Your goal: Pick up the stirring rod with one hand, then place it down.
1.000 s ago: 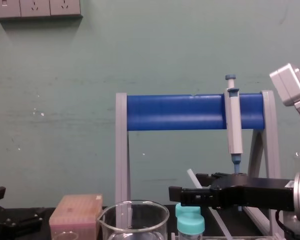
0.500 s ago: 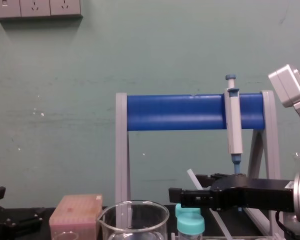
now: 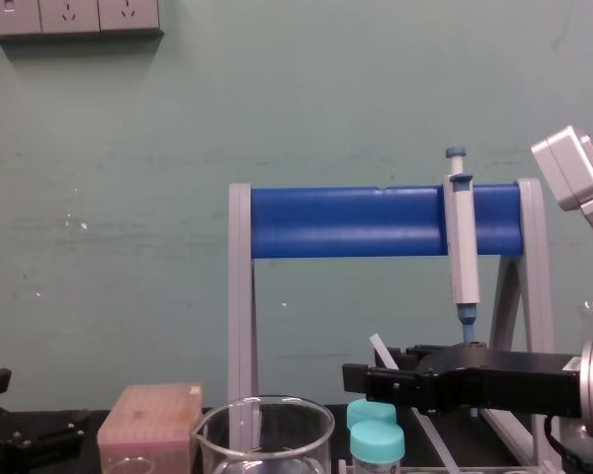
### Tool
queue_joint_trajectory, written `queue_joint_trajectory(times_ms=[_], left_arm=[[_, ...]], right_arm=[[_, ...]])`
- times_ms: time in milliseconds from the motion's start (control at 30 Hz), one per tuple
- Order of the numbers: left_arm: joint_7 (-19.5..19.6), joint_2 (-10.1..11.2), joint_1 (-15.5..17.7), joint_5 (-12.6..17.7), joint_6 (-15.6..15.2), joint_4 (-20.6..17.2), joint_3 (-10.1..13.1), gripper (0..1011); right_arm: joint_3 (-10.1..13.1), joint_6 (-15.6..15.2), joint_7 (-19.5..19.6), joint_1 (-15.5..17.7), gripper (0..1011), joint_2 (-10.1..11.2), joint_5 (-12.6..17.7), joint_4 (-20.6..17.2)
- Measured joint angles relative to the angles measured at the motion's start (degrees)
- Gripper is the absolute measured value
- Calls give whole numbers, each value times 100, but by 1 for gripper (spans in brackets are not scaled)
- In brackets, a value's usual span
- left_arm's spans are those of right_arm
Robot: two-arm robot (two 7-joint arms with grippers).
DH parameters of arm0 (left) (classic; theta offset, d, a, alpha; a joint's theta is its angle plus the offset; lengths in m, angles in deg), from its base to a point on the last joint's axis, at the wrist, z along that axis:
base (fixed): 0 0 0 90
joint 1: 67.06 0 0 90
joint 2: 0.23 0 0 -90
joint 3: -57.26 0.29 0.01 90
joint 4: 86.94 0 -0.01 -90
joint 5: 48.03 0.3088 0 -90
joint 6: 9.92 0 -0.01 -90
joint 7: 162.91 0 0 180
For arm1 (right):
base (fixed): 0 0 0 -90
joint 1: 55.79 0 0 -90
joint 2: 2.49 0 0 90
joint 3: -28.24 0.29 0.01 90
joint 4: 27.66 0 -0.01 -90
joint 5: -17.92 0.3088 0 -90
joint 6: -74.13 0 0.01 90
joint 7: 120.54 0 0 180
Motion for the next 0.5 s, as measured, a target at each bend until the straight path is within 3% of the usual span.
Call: queue_joint_trajectory(times_ms=[500], left_arm=[[0,0,0,0,0,0,0,1000]], right_arm=[[0,0,1,0,121,0,4,0]])
